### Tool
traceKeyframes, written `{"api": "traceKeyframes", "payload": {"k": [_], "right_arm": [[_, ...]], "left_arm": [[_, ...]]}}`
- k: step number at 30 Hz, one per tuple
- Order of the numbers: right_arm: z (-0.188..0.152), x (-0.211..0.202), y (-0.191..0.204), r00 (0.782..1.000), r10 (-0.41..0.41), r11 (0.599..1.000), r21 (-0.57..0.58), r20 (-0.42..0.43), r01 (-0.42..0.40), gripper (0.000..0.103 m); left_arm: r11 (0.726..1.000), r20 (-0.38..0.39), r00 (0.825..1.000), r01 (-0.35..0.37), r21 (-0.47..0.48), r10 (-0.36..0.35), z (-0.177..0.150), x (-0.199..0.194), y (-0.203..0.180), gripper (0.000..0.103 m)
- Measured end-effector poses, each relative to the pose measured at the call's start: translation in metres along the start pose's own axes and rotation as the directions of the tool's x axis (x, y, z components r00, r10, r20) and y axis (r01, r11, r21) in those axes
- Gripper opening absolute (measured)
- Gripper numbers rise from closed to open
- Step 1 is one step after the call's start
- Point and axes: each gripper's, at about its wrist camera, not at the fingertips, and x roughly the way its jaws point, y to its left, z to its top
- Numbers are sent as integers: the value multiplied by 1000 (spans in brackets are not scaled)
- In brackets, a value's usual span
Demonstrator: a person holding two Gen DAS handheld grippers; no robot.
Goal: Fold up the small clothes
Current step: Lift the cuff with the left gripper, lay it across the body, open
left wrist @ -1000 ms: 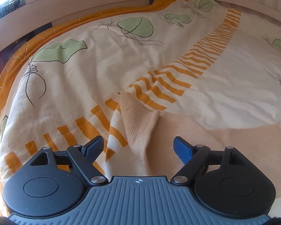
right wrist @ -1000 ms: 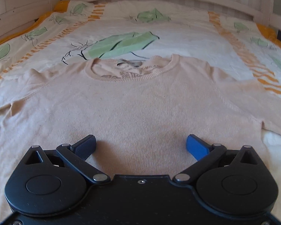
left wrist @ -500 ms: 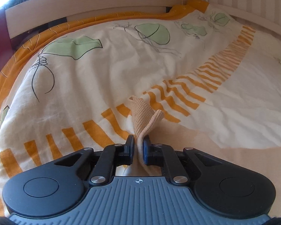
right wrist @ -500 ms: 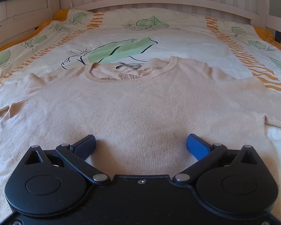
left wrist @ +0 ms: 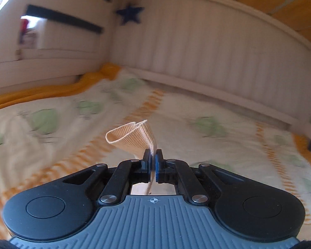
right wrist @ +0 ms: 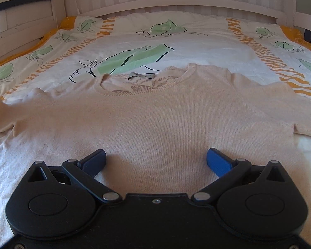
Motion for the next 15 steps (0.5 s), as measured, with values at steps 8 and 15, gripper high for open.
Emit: {"api": "traceKeyframes", "payload": {"k": [8,15], "right_arm": [[0,-2,-7,999,32,999,36,13,-32,103],[2,-4,-17,996,84,992,89,18,-86,103]], "left_arm": [[958,-139,952,282,62,-271,-61,50,-134,4],[914,-303,886,395,91,-352,-128,77,-196,5]]}}
